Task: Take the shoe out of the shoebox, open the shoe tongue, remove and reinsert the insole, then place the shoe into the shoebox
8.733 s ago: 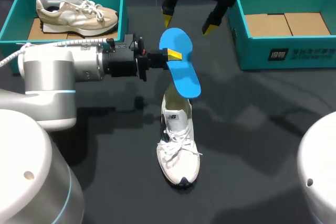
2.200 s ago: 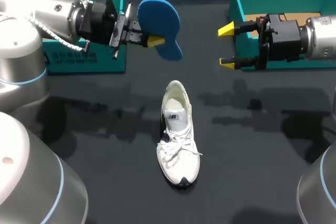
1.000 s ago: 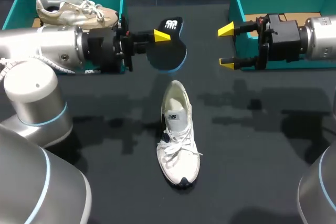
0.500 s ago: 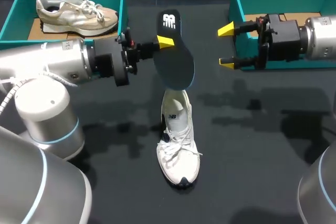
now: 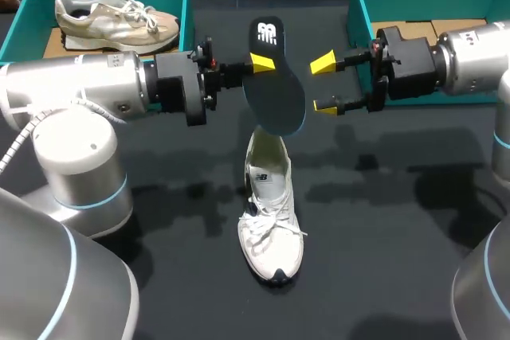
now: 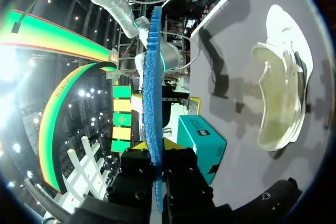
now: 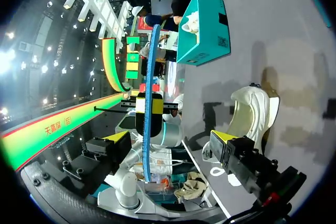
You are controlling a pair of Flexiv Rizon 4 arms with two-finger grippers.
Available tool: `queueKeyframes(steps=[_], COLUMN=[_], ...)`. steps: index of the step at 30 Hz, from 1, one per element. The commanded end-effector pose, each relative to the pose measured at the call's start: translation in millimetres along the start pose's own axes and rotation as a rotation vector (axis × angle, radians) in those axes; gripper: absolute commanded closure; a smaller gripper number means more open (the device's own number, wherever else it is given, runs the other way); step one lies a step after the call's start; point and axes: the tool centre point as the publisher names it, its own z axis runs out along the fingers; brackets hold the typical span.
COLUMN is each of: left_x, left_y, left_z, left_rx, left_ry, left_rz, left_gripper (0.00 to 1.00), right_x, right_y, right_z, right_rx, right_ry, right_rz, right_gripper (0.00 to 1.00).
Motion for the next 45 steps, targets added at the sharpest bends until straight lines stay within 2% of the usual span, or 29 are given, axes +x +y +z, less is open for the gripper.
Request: queueKeyframes(steps=[1, 4, 10, 14, 23, 29, 30, 35, 45], left_x=[4.4, 9.2, 13.0, 15.5, 19.0, 20.3, 20.4, 21.2, 23.9], left_y=[-0.1, 0.5, 5.9, 9.1, 12.2, 13.2, 13.7, 15.3, 12.0], left_z=[4.0, 5.1, 3.5, 5.5, 18.5, 23.8, 24.1, 24.7, 22.2], left_rx=[0.002, -0.012, -0.014, -0.021, -0.011, -0.004, -0.003, 0.005, 0.032], left_ry=[0.020, 0.032, -0.002, -0.008, -0.017, -0.018, -0.019, -0.026, -0.032], left_rz=[-0.002, 0.015, 0.024, 0.052, 0.107, 0.114, 0.115, 0.115, 0.114], left_gripper=[1.00, 1.00, 1.00, 1.00, 1.00, 1.00, 1.00, 1.00, 1.00], right_x=[-0.1, -0.1, 4.0, 5.3, 8.8, 8.1, 8.0, 6.4, 2.8], right_y=[3.9, 3.9, 4.7, -1.2, -11.5, -16.3, -16.9, -19.2, -16.9], right_z=[2.0, 2.0, 18.7, 29.8, 49.4, 57.8, 59.0, 61.1, 59.7], right_rx=[0.008, 0.008, 0.033, 0.058, 0.069, 0.070, 0.070, 0.061, 0.050], right_ry=[-0.004, -0.004, 0.016, 0.064, 0.073, 0.087, 0.088, 0.095, 0.106], right_rz=[0.001, 0.001, 0.022, 0.025, 0.023, 0.012, 0.012, 0.011, 0.004], right_gripper=[0.00, 0.00, 0.00, 0.00, 0.00, 0.46, 0.51, 0.57, 0.62])
